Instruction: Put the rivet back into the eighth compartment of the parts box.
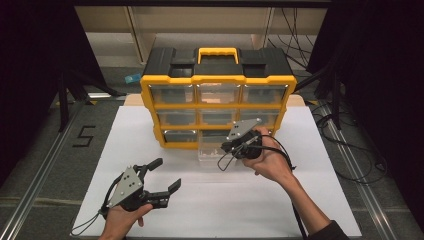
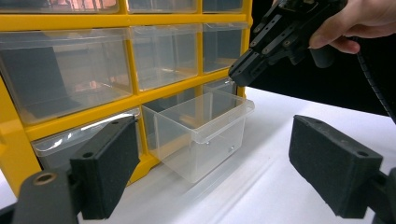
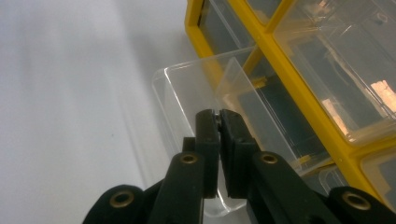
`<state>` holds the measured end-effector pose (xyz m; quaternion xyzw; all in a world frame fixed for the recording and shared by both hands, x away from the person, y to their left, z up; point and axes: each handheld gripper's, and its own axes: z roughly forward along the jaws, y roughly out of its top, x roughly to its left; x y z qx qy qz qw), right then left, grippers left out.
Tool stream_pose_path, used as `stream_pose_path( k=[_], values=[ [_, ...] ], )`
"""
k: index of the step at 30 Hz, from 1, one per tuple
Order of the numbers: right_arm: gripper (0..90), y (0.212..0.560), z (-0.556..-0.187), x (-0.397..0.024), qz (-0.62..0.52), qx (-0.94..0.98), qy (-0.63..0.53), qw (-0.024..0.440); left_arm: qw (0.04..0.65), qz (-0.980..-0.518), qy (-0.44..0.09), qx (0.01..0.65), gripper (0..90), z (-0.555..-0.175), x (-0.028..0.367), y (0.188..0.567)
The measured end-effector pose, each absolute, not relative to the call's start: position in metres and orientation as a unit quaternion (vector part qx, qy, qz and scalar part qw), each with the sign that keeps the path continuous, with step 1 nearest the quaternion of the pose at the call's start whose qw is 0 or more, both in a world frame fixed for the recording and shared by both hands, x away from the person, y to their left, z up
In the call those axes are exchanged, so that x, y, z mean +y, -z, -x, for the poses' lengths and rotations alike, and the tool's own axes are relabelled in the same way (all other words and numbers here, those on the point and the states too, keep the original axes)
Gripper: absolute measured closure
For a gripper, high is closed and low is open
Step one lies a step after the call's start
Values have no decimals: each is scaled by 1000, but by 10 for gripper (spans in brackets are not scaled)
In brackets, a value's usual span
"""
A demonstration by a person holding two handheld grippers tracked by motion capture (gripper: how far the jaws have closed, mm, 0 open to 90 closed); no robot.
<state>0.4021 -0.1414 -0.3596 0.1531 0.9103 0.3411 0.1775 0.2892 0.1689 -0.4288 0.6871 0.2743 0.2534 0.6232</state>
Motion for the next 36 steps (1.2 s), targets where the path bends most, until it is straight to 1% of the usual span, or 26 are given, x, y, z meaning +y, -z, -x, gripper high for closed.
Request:
stream_pose_path(
  k=[15, 19, 21, 24, 25, 26, 32, 36],
  values=[
    [868, 371, -418, -133, -161, 907, -344, 184, 624, -687, -253, 274, 161, -289, 169, 429],
    [863, 375, -421, -130, -170, 907, -342, 178, 624, -687, -253, 275, 161, -289, 169, 429],
    [823, 378, -423, -129, -173, 906, -344, 177, 626, -685, -252, 274, 161, -289, 169, 429],
    [690, 381, -424, -128, -181, 905, -342, 179, 627, -685, -252, 274, 161, -289, 169, 429],
    [660, 380, -424, -128, -184, 905, -341, 175, 627, -684, -252, 274, 161, -289, 169, 429],
    [618, 379, -424, -128, -189, 900, -347, 182, 625, -685, -253, 275, 161, -289, 169, 428],
    [496, 371, -420, -131, -192, 895, -359, 184, 623, -687, -254, 274, 161, -289, 169, 429],
    [446, 368, -416, -134, -189, 890, -371, 184, 626, -685, -252, 274, 161, -289, 169, 429]
  ],
)
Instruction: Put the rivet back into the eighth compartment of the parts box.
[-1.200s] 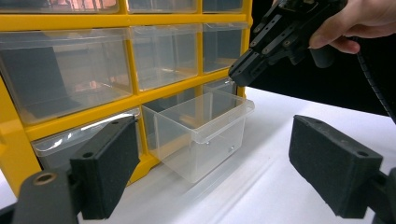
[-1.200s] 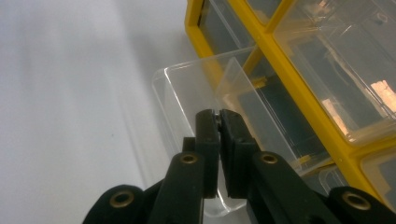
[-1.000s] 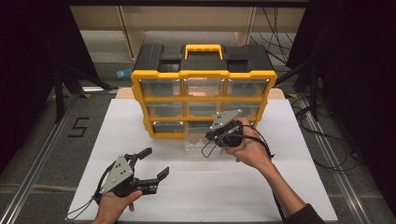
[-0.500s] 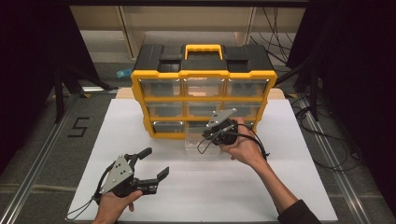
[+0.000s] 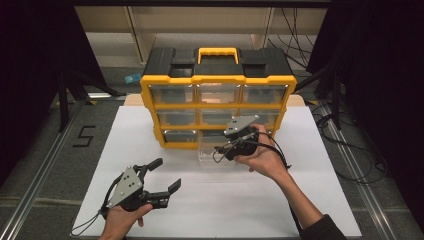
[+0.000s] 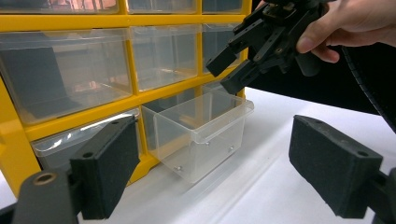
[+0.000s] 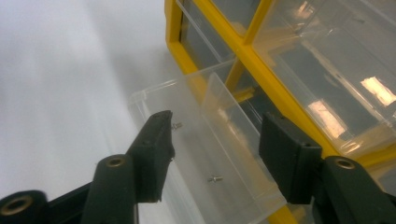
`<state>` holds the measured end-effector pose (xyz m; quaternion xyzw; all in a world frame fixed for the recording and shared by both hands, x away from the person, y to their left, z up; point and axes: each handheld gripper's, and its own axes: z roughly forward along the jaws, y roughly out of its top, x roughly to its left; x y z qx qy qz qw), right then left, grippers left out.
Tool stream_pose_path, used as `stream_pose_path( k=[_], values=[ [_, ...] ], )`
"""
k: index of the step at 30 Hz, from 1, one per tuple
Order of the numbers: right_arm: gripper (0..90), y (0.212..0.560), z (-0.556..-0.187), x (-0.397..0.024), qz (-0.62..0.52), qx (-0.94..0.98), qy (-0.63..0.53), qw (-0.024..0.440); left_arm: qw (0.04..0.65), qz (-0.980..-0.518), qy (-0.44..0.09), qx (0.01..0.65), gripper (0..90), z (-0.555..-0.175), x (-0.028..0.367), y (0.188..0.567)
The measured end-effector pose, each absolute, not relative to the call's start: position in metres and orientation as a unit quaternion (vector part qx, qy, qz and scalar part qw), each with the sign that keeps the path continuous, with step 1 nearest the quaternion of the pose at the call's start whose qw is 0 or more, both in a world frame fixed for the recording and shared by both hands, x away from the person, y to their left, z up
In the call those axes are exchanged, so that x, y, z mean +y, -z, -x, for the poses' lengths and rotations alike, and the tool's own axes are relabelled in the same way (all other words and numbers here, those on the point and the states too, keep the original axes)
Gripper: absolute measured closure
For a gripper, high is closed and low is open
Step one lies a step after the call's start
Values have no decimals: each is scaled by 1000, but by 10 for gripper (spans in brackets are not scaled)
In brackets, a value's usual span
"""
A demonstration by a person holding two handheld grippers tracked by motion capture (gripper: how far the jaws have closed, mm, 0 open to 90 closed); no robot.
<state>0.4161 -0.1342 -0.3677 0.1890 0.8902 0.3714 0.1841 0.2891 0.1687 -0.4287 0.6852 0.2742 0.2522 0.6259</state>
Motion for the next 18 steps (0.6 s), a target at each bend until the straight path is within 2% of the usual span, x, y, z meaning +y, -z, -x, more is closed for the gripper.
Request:
stream_pose_path(
  k=[18],
  values=[
    [337, 357, -394, -155, -210, 863, -424, 175, 624, -687, -252, 275, 161, -289, 169, 429]
  ],
)
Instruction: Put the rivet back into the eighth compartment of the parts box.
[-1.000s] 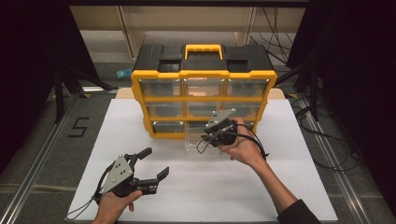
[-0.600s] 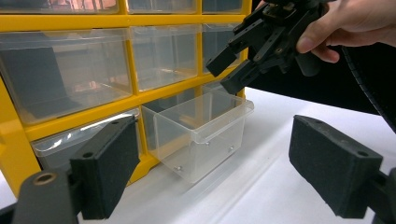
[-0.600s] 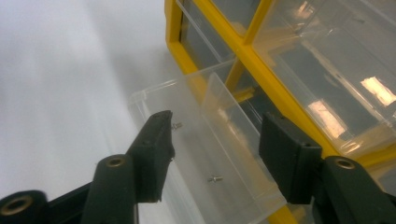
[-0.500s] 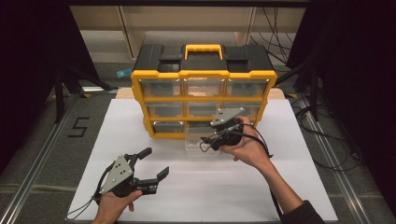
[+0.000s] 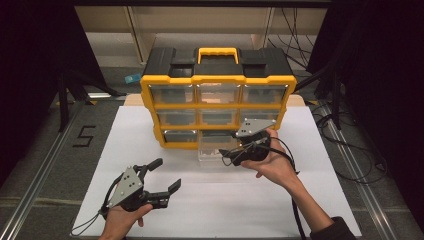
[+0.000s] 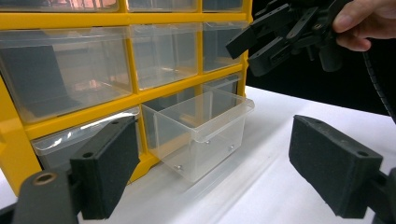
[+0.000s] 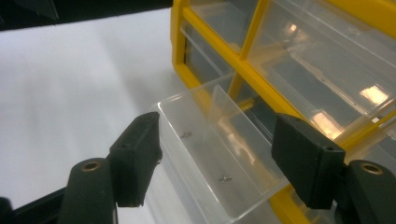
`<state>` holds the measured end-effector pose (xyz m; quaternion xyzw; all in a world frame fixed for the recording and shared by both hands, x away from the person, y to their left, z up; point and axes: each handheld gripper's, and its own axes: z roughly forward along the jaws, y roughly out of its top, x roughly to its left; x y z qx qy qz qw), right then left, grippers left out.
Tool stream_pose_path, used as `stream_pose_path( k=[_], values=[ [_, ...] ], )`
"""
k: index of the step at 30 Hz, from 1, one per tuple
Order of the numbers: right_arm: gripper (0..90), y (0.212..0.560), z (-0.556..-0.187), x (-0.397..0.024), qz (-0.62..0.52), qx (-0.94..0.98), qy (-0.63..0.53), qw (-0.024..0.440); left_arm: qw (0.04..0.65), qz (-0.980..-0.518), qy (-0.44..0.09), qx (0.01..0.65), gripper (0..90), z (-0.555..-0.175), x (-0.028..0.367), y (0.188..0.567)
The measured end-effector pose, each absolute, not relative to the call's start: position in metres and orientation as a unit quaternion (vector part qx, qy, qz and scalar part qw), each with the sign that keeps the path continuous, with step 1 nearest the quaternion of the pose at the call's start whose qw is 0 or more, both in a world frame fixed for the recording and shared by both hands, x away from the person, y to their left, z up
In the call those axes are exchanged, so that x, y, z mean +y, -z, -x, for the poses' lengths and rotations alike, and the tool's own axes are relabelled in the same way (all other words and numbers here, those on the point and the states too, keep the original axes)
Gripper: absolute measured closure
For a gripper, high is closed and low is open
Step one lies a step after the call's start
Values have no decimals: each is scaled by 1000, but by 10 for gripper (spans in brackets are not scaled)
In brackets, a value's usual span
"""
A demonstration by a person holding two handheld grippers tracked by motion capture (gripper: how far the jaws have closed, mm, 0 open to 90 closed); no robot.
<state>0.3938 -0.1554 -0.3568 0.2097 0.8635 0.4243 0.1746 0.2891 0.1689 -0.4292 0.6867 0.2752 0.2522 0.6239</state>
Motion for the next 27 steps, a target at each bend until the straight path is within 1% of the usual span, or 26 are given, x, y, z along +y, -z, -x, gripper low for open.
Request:
stream_pose_path(
  k=[27],
  values=[
    [284, 364, -367, -163, -216, 833, -482, 165, 625, -686, -251, 275, 161, -289, 169, 429]
  ],
)
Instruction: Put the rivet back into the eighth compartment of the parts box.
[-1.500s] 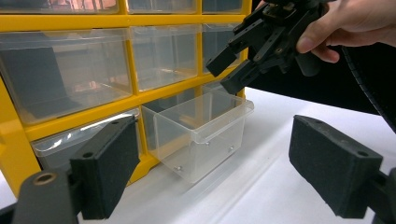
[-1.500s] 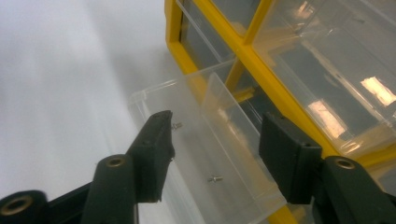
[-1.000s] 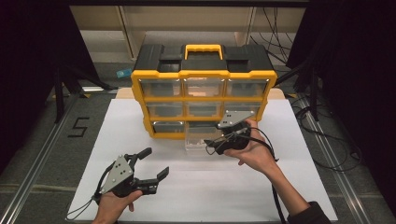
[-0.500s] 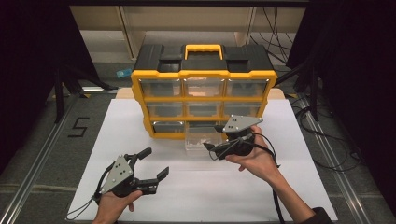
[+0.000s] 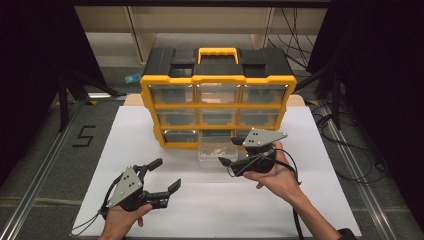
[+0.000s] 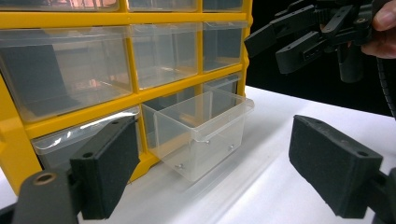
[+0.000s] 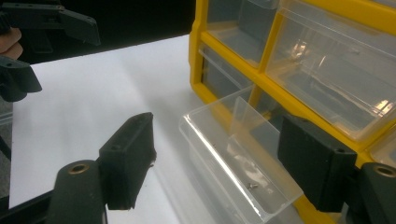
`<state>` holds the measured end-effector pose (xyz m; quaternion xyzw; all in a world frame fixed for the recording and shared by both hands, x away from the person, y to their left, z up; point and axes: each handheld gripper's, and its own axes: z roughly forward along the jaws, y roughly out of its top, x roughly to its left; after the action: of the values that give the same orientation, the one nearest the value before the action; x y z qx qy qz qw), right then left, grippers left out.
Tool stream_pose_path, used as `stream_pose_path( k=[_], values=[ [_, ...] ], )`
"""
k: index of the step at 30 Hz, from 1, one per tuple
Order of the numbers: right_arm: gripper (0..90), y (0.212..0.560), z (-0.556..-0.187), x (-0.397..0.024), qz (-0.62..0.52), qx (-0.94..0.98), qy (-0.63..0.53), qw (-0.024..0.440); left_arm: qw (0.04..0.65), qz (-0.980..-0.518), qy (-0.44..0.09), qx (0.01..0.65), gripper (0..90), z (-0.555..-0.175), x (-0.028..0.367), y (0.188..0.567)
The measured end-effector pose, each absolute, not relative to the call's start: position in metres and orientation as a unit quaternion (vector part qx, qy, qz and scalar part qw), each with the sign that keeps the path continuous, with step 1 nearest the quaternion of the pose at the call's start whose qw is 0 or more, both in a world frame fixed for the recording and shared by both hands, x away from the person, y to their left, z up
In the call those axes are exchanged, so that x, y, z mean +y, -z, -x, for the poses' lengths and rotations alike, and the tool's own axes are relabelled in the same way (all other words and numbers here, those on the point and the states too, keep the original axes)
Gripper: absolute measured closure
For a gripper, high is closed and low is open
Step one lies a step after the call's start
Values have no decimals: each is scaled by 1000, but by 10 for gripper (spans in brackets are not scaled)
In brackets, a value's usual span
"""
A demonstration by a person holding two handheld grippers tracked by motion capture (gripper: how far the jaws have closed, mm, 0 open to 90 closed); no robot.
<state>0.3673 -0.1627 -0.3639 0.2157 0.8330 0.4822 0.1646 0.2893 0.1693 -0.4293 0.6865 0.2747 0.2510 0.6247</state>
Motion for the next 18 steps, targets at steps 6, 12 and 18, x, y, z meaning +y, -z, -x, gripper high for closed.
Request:
stream_pose_path(
  k=[6, 12, 18],
  values=[
    [268, 365, -364, -166, -216, 828, -490, 167, 625, -687, -250, 275, 161, -289, 169, 429],
    [263, 367, -361, -169, -221, 818, -502, 173, 625, -687, -250, 275, 161, -289, 169, 429],
    [261, 369, -358, -170, -219, 815, -507, 177, 625, -687, -249, 275, 161, -289, 169, 429]
  ],
)
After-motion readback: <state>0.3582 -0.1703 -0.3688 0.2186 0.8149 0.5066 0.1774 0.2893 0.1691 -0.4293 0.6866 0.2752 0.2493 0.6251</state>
